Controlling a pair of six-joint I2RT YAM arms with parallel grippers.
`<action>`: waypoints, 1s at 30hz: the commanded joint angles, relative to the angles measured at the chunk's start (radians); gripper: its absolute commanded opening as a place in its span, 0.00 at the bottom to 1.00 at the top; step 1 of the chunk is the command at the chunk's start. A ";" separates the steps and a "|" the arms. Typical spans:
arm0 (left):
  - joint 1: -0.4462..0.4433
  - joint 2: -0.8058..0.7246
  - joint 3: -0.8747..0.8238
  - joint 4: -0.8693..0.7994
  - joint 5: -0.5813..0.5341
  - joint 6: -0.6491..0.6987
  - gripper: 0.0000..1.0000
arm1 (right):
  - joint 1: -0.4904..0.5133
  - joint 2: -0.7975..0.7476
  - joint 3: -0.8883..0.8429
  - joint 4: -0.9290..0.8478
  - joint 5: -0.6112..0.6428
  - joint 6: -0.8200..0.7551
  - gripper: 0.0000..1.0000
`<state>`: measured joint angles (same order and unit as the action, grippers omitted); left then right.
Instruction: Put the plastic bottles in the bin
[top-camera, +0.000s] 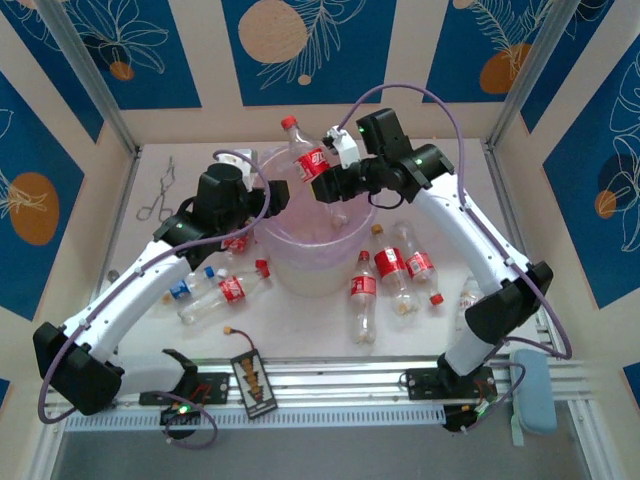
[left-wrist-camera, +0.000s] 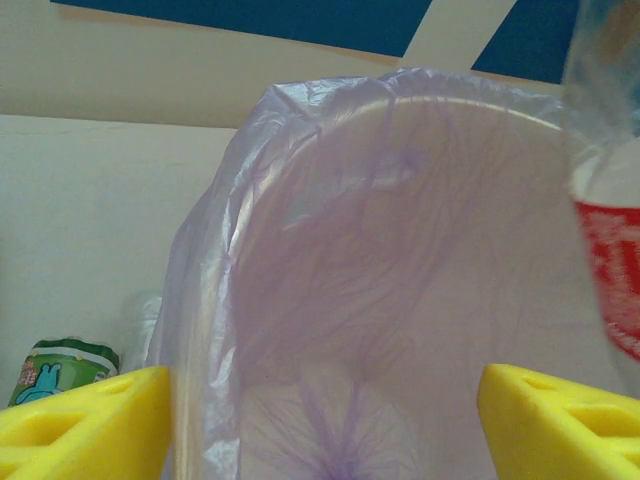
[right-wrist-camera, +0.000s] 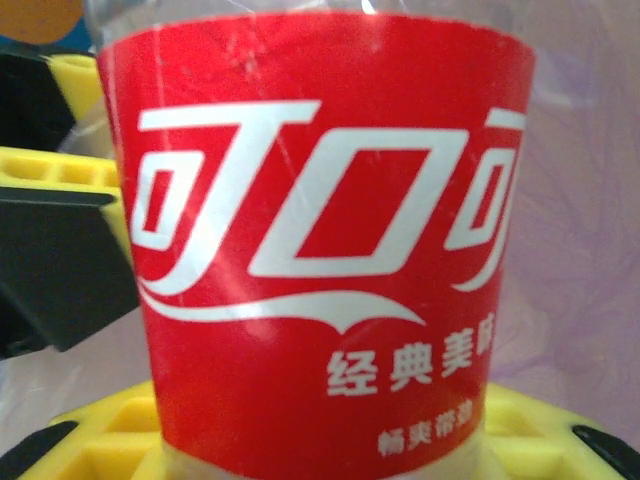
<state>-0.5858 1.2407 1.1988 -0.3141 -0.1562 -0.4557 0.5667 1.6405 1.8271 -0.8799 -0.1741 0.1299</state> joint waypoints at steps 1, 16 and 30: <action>-0.016 0.000 -0.027 -0.037 -0.016 -0.008 0.79 | 0.013 0.002 -0.036 0.002 0.009 -0.042 0.44; -0.014 0.006 -0.031 -0.027 -0.037 -0.012 0.79 | 0.014 0.030 -0.254 0.165 -0.044 -0.096 0.49; -0.015 0.021 -0.028 -0.024 -0.038 -0.014 0.79 | 0.049 0.150 -0.225 0.128 0.065 -0.140 0.65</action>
<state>-0.5877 1.2392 1.1896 -0.3138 -0.1852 -0.4660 0.6060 1.7733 1.5906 -0.7414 -0.1303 0.0074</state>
